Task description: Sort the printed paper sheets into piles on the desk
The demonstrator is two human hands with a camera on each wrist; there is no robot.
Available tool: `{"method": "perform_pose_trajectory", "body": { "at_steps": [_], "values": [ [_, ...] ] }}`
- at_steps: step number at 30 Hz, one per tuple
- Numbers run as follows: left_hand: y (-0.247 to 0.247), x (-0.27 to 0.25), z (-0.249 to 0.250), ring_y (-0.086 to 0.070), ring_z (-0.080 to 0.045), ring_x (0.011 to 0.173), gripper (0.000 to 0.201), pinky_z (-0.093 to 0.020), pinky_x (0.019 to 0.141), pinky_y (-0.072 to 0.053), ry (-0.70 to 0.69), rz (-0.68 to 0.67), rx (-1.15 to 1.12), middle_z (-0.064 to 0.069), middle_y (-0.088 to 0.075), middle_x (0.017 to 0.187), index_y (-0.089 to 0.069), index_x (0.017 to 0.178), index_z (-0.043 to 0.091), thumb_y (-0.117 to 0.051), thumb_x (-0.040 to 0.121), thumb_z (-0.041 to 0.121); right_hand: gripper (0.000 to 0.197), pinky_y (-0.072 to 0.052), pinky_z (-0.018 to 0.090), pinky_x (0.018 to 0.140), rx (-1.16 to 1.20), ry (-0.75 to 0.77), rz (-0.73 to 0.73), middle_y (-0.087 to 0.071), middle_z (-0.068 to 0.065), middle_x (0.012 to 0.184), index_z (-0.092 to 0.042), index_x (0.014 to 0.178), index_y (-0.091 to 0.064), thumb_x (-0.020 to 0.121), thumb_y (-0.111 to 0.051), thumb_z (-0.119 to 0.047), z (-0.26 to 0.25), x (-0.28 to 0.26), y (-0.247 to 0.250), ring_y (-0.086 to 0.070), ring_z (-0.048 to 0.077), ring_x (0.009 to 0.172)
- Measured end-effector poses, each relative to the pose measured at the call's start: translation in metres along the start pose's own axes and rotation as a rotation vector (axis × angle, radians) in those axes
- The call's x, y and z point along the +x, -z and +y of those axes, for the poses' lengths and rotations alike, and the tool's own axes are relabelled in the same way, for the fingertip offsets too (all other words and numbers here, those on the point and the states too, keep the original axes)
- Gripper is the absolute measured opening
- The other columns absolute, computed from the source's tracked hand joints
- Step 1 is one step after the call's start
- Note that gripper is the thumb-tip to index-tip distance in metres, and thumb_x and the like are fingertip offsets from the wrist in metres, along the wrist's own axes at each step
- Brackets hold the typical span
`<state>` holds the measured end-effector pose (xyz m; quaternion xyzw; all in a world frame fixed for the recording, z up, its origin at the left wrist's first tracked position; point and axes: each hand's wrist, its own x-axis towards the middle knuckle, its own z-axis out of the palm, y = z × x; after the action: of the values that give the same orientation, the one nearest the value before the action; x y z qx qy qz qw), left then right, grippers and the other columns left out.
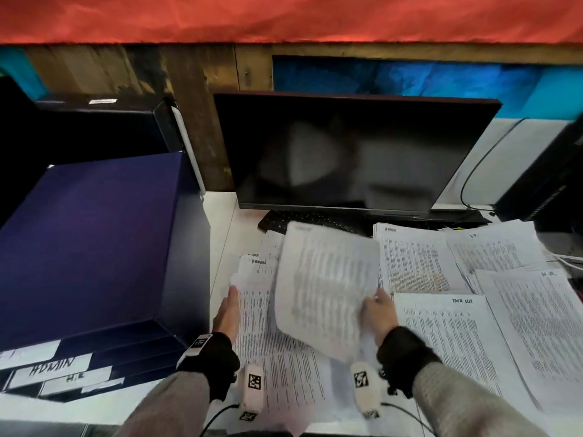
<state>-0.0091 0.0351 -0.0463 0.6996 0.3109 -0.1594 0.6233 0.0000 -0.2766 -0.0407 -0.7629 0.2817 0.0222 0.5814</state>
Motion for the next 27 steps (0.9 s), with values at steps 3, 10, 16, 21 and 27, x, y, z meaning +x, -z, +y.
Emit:
{"method": "perform_pose_trajectory", "body": {
  "at_steps": [3,10,16,21,27],
  "values": [
    [0.003,0.024,-0.017,-0.042,-0.021,0.132,0.096,-0.048,0.112,-0.030,0.042,-0.003,-0.033,0.009,-0.041,0.146,-0.038,0.140,0.035,-0.049,0.062,0.090,0.015,-0.051,0.038,0.072,0.041,-0.094,-0.311,-0.067,0.011,0.093,-0.013,0.099,-0.056,0.085,-0.051,-0.014,0.012,-0.021,-0.027,-0.063,0.028,0.083],
    [0.005,-0.028,0.010,-0.061,-0.029,0.095,0.035,-0.036,0.091,-0.050,-0.017,0.098,0.215,-0.014,-0.067,0.105,-0.061,0.102,0.009,-0.050,0.073,-0.006,0.034,-0.044,0.038,0.097,-0.238,0.007,-0.089,-0.057,0.017,0.126,-0.003,0.127,-0.053,0.094,-0.047,-0.011,-0.022,-0.008,-0.012,-0.055,0.030,0.112],
    [0.010,-0.033,0.013,-0.058,-0.034,0.106,0.036,-0.030,0.089,-0.044,0.012,0.175,0.409,-0.016,-0.064,0.111,-0.058,0.113,0.003,-0.045,0.082,-0.008,0.033,-0.038,0.040,0.108,-0.279,-0.117,-0.179,-0.056,0.015,0.131,-0.002,0.124,-0.057,0.093,-0.051,-0.010,-0.026,0.021,0.004,-0.050,0.031,0.124],
    [0.011,-0.023,0.004,-0.054,-0.036,0.116,0.054,-0.038,0.101,-0.045,0.057,0.147,0.465,-0.015,-0.059,0.126,-0.051,0.131,0.006,-0.044,0.079,-0.005,0.019,-0.045,0.020,0.062,-0.259,-0.095,-0.252,-0.059,0.003,0.094,-0.012,0.097,-0.059,0.083,-0.068,-0.020,-0.020,0.009,-0.006,-0.056,0.013,0.079],
    [0.011,-0.021,0.002,-0.053,-0.036,0.117,0.054,-0.041,0.104,-0.042,0.031,0.113,0.541,-0.015,-0.059,0.127,-0.047,0.136,0.008,-0.044,0.083,-0.003,0.044,-0.045,0.032,0.095,-0.397,-0.008,-0.269,-0.056,0.007,0.125,-0.012,0.126,-0.053,0.086,-0.063,-0.029,-0.019,0.002,-0.020,-0.055,0.022,0.108]
  ]
}}
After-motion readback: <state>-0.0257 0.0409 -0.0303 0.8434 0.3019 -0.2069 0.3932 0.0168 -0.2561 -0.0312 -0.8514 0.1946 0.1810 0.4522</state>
